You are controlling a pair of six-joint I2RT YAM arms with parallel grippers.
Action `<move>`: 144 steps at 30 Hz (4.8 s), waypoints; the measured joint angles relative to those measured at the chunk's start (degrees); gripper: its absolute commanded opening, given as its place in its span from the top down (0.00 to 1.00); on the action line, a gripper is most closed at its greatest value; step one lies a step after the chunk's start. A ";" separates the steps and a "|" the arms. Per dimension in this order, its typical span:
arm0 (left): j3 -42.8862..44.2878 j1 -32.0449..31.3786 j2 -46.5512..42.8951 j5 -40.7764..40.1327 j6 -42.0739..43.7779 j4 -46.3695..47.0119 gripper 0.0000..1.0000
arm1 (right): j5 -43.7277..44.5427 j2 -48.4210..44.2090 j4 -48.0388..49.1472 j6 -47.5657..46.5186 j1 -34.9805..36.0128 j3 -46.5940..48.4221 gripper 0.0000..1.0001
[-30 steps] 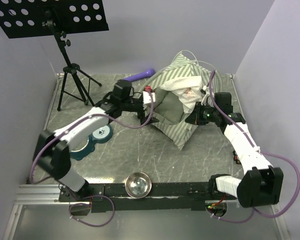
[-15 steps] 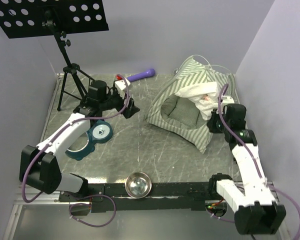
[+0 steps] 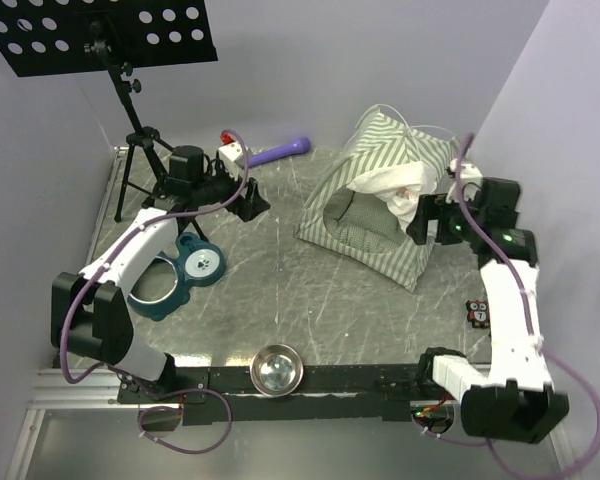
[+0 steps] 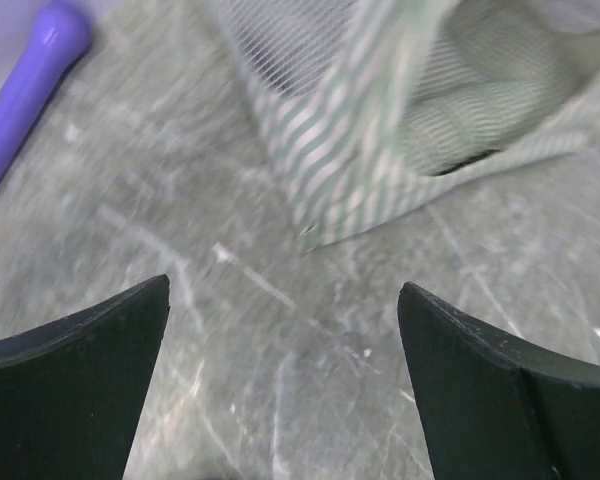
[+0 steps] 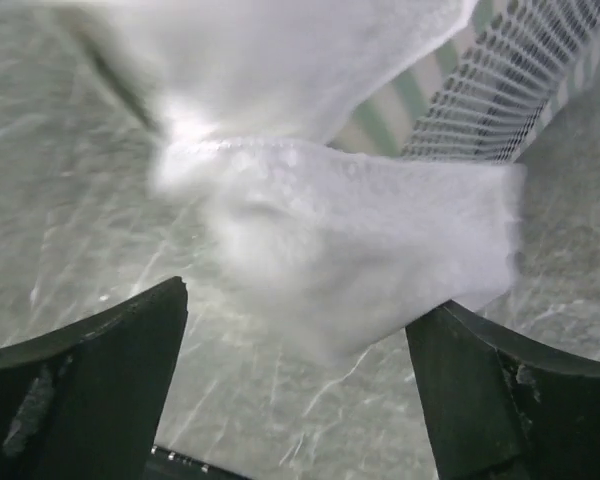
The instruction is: Set up the pet tent
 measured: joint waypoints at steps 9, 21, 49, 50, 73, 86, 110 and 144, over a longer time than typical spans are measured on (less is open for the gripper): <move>20.83 -10.62 9.75 8.37 4.74 2.38 0.02 | -17.18 -4.83 -13.22 -4.79 -10.54 16.06 0.00; 52.74 -26.86 39.28 8.79 2.40 14.47 0.17 | -30.86 6.01 -20.76 -4.50 -26.43 19.08 0.00; -1.77 -22.47 -7.30 10.47 41.59 -20.50 0.08 | -33.55 0.70 -19.67 -8.09 -16.41 11.47 0.02; -4.07 -20.22 -9.90 9.88 41.31 -22.82 0.07 | -33.11 0.31 -19.32 -8.46 -14.08 10.14 0.02; -17.11 -43.12 -0.57 -7.82 14.49 -29.05 0.50 | -23.43 0.04 -15.08 -10.80 0.76 3.85 0.03; -5.55 -13.44 3.39 -8.85 19.58 -39.47 0.99 | -22.16 -0.39 -14.86 -10.82 0.79 4.02 0.03; 5.38 39.17 4.48 -14.08 48.81 -56.54 0.72 | -24.59 6.54 -12.31 -7.08 2.16 5.49 0.02; -0.35 33.94 12.57 -20.48 49.99 -36.24 0.42 | -23.91 1.55 -11.41 -5.16 2.80 4.13 0.00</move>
